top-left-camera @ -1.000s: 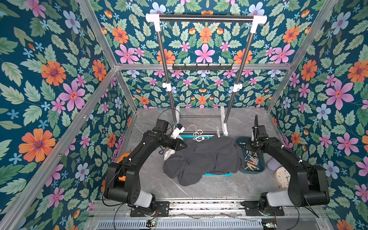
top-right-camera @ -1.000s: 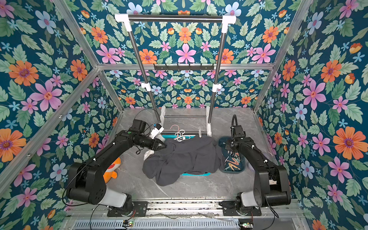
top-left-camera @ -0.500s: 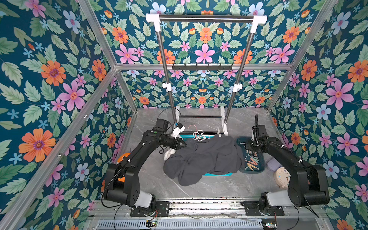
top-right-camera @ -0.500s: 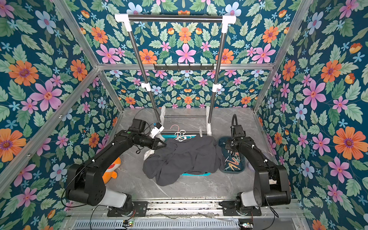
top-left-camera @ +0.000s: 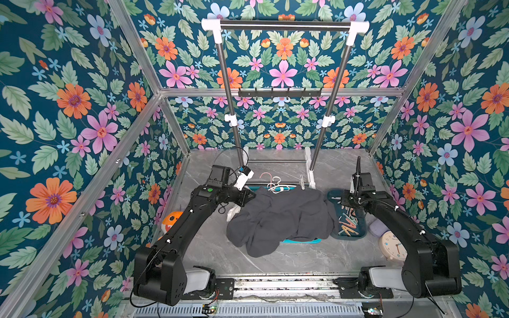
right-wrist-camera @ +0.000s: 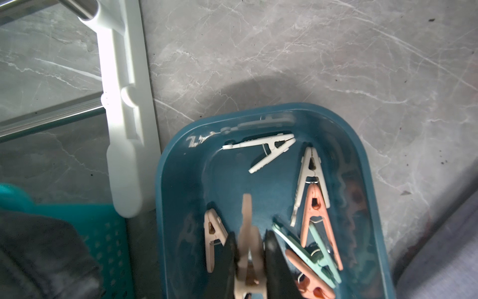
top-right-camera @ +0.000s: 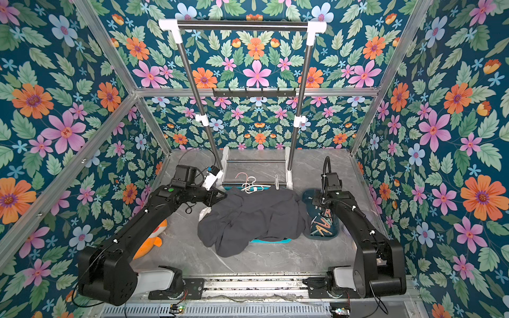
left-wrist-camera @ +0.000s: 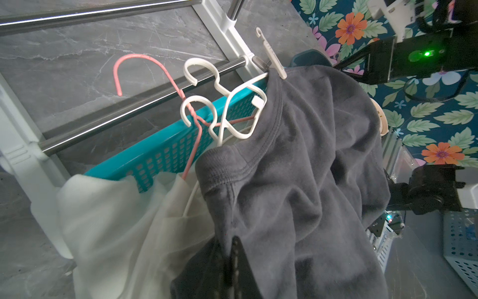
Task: Use clothespins to secure the t-shirt on both sides of the hanger
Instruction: Pick up the hanger from the basket.
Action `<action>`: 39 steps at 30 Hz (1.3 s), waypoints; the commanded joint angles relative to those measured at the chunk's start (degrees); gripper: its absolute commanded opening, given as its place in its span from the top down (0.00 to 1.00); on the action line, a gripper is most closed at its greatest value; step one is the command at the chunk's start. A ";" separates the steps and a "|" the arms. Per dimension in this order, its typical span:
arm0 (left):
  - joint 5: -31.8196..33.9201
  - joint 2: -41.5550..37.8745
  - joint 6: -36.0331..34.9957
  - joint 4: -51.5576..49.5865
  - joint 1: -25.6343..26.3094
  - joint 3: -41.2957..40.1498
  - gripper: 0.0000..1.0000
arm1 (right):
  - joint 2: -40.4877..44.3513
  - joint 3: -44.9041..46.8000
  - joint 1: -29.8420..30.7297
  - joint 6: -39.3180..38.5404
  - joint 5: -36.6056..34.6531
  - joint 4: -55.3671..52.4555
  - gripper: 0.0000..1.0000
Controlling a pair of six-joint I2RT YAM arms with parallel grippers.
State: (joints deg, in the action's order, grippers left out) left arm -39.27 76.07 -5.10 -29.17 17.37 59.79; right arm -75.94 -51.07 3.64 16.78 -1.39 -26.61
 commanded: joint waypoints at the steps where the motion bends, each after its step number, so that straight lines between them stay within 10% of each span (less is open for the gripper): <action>1: -0.09 2.62 0.44 -0.21 -0.01 0.17 0.61 | 0.35 -0.13 0.10 0.04 1.02 0.95 0.98; 7: -0.44 7.55 -0.02 -1.76 0.03 0.28 0.44 | 0.10 0.22 0.03 -0.42 0.86 0.90 0.99; 29: -14.36 10.05 1.77 0.11 -0.95 0.77 0.83 | -2.27 0.24 0.10 -0.70 0.88 1.56 0.99; 39: -19.70 12.94 1.72 -0.83 -0.93 0.23 0.65 | -1.67 0.22 0.08 -0.87 0.16 1.20 0.99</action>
State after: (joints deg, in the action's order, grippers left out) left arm -56.58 88.18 -2.02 -28.38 16.38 60.14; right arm -78.11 -50.81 3.64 16.29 -0.40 -25.61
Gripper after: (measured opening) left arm 0.347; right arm 0.173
